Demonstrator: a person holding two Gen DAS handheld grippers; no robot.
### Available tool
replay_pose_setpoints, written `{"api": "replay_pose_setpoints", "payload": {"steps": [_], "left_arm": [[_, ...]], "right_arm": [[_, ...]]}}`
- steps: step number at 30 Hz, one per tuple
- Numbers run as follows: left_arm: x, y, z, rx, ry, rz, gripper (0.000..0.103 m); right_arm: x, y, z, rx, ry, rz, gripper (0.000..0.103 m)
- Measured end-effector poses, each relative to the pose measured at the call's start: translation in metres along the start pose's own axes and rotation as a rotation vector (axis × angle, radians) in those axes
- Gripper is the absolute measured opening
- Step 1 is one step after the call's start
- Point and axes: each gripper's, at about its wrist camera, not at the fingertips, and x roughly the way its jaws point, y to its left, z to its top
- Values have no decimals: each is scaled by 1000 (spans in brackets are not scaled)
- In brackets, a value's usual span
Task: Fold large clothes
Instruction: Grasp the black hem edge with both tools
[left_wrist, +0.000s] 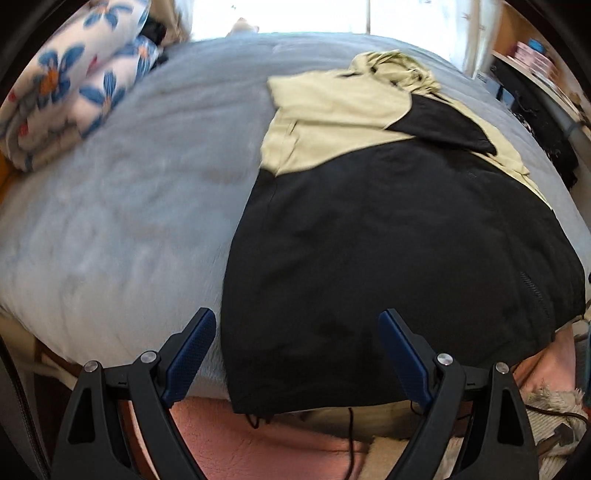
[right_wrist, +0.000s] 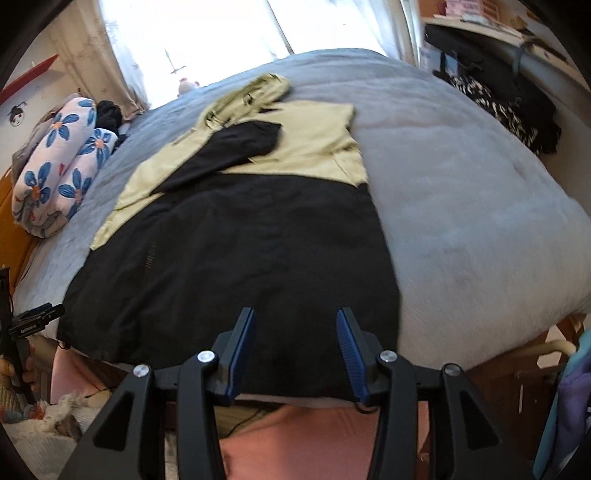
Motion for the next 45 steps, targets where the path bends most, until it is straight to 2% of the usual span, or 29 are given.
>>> {"api": "replay_pose_setpoints", "payload": {"steps": [6, 11, 15, 21, 26, 29, 31, 33, 36, 38, 39, 41, 43, 45], "left_arm": [[23, 22, -11, -70, 67, -25, 88], [25, 24, -15, -64, 62, -41, 88], [23, 27, -20, -56, 53, -50, 88], [20, 33, -19, -75, 51, -82, 88], [17, 42, -21, -107, 44, -135, 88], [23, 44, -22, -99, 54, -147, 88], [30, 40, -22, -71, 66, -137, 89], [34, 35, -20, -41, 76, -126, 91], [36, 29, -16, -21, 91, -108, 91], [36, 25, -14, -11, 91, -100, 87], [35, 23, -13, -2, 88, -99, 82], [31, 18, -12, 15, 79, -118, 63], [28, 13, -10, 35, 74, -107, 42], [26, 11, -7, 43, 73, -96, 28]], "right_arm": [[9, -19, -11, 22, 34, -15, 46], [12, -32, -16, 31, 35, -19, 46], [10, -45, -15, 25, 30, -60, 45], [18, -63, -23, 45, 56, 26, 45], [35, -55, -24, 21, 71, 98, 46], [41, -48, -23, -16, 71, 96, 45], [42, -46, -21, -22, 72, 97, 43], [41, -48, -21, -24, 71, 91, 28], [38, -47, -19, -26, 73, 96, 20], [36, -43, -18, -43, 74, 79, 18], [36, -40, -17, -51, 75, 69, 18], [34, -36, -14, -67, 75, 49, 17], [30, -32, -10, -68, 66, 45, 17], [26, -30, -6, -65, 52, 47, 16]]}}
